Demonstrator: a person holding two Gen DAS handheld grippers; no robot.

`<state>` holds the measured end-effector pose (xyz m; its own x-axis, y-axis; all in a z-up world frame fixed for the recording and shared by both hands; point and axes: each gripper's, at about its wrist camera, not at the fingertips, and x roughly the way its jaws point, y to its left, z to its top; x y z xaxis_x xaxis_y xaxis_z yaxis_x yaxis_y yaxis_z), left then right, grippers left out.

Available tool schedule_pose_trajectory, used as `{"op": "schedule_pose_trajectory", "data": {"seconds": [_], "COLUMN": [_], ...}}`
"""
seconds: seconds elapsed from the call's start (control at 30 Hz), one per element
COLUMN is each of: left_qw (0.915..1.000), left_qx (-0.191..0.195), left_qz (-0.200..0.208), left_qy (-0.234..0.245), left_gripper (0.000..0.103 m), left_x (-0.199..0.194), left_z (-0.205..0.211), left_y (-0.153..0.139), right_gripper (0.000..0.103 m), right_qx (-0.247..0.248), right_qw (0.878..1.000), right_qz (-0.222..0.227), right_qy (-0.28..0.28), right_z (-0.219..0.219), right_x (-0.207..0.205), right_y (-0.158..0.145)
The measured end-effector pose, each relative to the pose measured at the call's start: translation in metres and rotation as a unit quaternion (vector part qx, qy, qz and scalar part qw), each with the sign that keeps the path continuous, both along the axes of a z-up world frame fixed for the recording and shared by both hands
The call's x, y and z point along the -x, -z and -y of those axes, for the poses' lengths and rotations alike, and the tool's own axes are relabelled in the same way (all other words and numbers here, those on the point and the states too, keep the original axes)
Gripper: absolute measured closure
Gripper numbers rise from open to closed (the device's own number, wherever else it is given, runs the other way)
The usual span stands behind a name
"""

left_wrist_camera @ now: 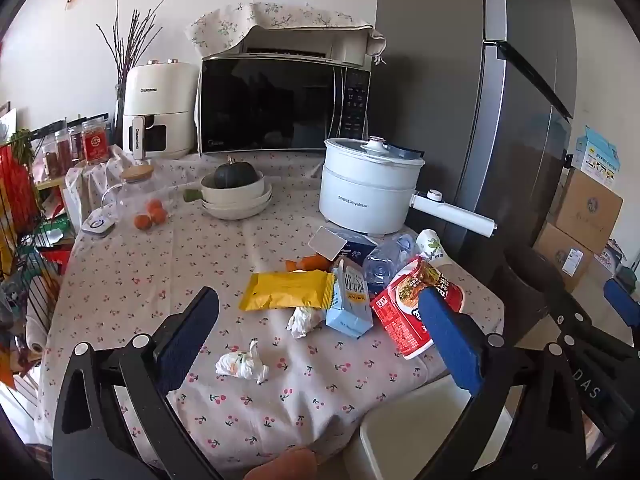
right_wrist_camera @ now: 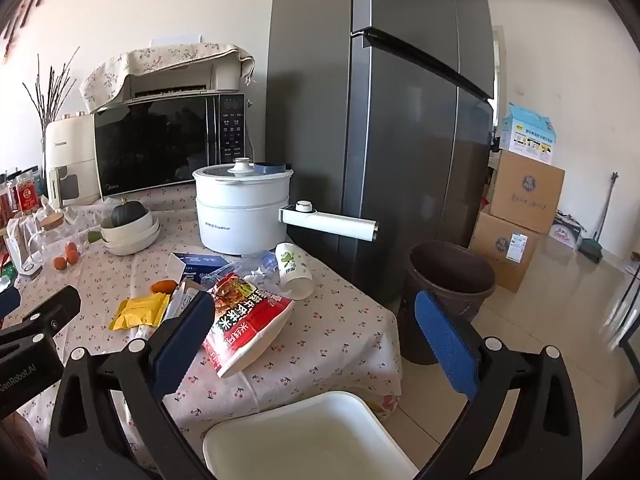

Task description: Collect trash

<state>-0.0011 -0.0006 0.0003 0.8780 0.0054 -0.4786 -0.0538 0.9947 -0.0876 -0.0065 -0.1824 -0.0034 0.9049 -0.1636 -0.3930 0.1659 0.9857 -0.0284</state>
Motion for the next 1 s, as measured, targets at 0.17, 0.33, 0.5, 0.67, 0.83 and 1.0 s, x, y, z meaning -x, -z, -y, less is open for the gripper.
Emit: {"op": "schedule_pose_trajectory", "data": {"seconds": [0.17, 0.33, 0.5, 0.67, 0.83, 1.0], "left_qw": [1.0, 1.0, 0.9999, 1.0, 0.9999, 0.9999], "left_qx": [0.003, -0.002, -0.001, 0.001, 0.002, 0.003], "left_qz": [-0.007, -0.009, -0.009, -0.009, -0.012, -0.013], "left_qy": [0.003, 0.003, 0.004, 0.003, 0.004, 0.004], "left_gripper": [0.007, 0.007, 0.007, 0.007, 0.007, 0.007], "left_x": [-0.001, -0.001, -0.0018, -0.0017, -0.002, -0.0023], "left_z": [0.0004, 0.0032, 0.0041, 0.0026, 0.0005, 0.0005], "left_y": [-0.0021, -0.0007, -0.001, -0.0005, 0.0036, 0.004], "right_gripper": [0.006, 0.006, 0.006, 0.006, 0.006, 0.006], "right_qx": [-0.005, -0.004, -0.007, -0.006, -0.007, -0.007], "right_qw": [1.0, 1.0, 1.0, 1.0, 1.0, 1.0], "right_qz": [0.002, 0.005, 0.006, 0.008, 0.007, 0.004], "right_qy": [-0.003, -0.005, -0.009, -0.01, -0.011, -0.014], "right_z": [-0.0011, 0.0005, -0.0003, -0.0003, -0.0006, -0.001], "right_x": [0.0012, 0.0005, -0.0011, -0.0001, -0.0006, -0.0013], "right_y": [-0.0008, -0.0013, 0.0003, -0.0005, 0.0, 0.0019]}}
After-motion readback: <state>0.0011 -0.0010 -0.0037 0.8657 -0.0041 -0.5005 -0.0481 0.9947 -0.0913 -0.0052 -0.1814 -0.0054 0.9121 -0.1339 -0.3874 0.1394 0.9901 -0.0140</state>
